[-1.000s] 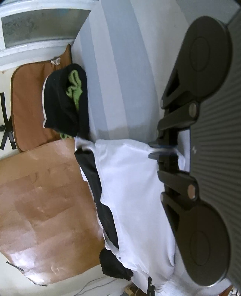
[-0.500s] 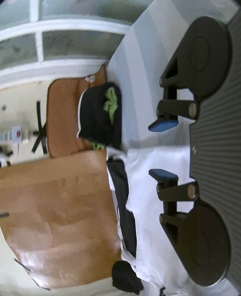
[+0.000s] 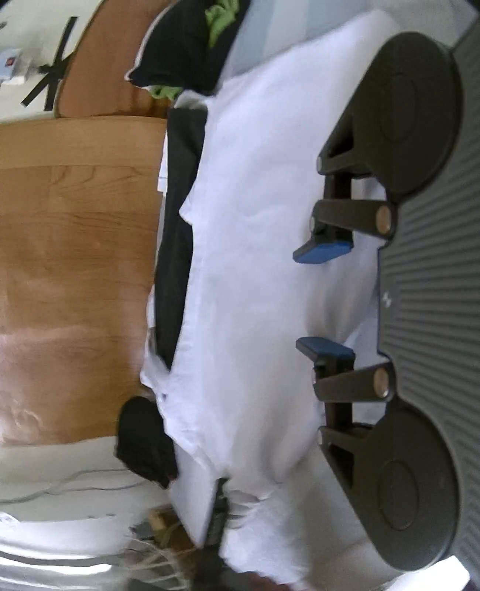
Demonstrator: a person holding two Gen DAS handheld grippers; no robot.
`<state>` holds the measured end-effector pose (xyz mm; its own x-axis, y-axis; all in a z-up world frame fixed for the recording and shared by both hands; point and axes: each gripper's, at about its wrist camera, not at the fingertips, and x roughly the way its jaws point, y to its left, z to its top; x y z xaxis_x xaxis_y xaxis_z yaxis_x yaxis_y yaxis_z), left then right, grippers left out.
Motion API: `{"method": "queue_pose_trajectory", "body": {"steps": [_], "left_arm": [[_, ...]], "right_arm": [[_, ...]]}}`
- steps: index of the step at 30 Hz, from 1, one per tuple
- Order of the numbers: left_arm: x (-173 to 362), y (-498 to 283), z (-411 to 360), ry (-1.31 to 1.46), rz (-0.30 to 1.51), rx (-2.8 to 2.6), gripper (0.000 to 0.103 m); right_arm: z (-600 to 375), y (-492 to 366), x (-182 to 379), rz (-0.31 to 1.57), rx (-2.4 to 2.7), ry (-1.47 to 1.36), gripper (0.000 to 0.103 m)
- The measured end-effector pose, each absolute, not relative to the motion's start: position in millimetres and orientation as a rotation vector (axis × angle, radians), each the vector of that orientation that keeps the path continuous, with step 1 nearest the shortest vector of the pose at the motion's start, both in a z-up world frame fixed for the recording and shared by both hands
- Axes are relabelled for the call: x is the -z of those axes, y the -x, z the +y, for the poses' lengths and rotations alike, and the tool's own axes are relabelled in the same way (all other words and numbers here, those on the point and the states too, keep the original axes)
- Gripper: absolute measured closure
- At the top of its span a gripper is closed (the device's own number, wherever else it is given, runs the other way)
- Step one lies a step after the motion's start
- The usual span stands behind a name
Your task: Fold small clothes
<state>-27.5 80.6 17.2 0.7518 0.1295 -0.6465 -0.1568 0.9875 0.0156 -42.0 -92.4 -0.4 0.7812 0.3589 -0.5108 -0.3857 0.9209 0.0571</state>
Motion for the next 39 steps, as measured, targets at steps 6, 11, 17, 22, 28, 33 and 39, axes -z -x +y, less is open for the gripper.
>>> {"method": "queue_pose_trajectory", "body": {"steps": [6,11,17,22,28,33,39], "left_arm": [[-71,20,115,0.084,0.626,-0.073,0.050],[-107,-72,105,-0.035,0.621,-0.027,0.041],[-98,-208,72,0.032,0.695,0.080,0.024],[-55,-282,32,0.004,0.809,0.132,0.032],[-23,-305,19,-0.076,0.892,0.190,0.093],[-37,-285,18,-0.064,0.830,0.204,0.098],[-101,-200,29,-0.019,0.582,0.212,0.098]], "right_arm": [[-161,27,-37,0.589,-0.452,-0.041,0.055],[-197,-50,-93,0.489,-0.406,-0.079,0.055],[-193,-209,-82,0.608,-0.372,-0.111,0.054],[-168,-294,-45,0.750,-0.420,-0.096,0.045],[-152,-315,-15,0.806,-0.491,-0.017,0.070],[-147,-293,-28,0.742,-0.490,0.000,0.094],[-157,-202,-95,0.528,-0.516,-0.018,0.094]]}}
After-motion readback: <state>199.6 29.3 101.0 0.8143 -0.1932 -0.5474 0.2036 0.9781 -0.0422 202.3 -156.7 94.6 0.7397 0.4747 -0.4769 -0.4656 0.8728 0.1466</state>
